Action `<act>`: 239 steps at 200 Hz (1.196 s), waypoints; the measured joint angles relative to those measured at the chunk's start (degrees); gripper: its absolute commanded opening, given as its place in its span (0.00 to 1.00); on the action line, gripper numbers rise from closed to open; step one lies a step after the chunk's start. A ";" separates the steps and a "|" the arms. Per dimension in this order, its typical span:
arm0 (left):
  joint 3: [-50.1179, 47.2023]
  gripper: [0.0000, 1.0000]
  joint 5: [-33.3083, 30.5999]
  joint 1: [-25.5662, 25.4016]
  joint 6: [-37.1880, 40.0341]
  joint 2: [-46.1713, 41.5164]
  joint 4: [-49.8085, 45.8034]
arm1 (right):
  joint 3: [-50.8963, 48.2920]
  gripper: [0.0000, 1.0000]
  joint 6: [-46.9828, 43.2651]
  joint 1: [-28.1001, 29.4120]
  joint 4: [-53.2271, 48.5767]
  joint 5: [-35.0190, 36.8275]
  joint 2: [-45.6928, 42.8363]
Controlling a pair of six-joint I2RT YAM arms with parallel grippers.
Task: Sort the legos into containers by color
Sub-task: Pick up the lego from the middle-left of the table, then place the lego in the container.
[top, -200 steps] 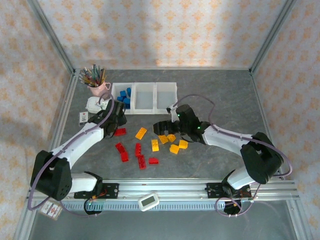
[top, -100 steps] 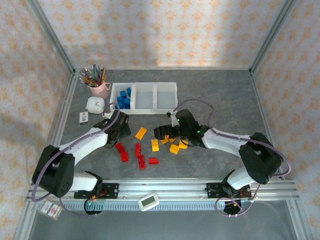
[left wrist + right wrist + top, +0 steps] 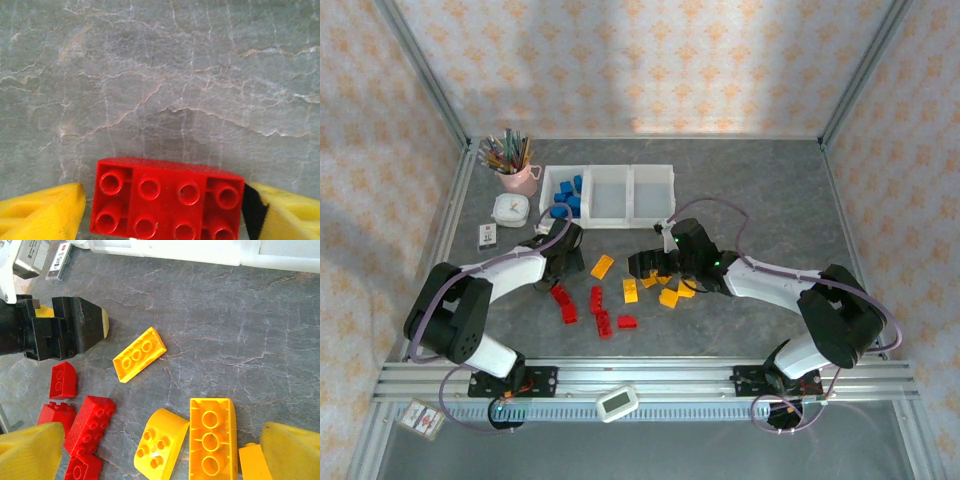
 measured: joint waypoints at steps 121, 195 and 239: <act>0.74 0.61 1.14 0.55 0.09 -2.25 -0.57 | 0.02 1.00 -0.22 -0.02 -0.17 0.44 -0.13; 12.48 0.59 0.39 -5.03 -3.89 -9.60 -6.10 | 3.26 1.00 -0.20 -7.17 -3.32 0.87 -1.36; 24.57 0.59 -0.24 -7.48 -5.16 -2.95 -5.97 | 3.34 1.00 0.87 -10.73 -3.45 0.87 -1.36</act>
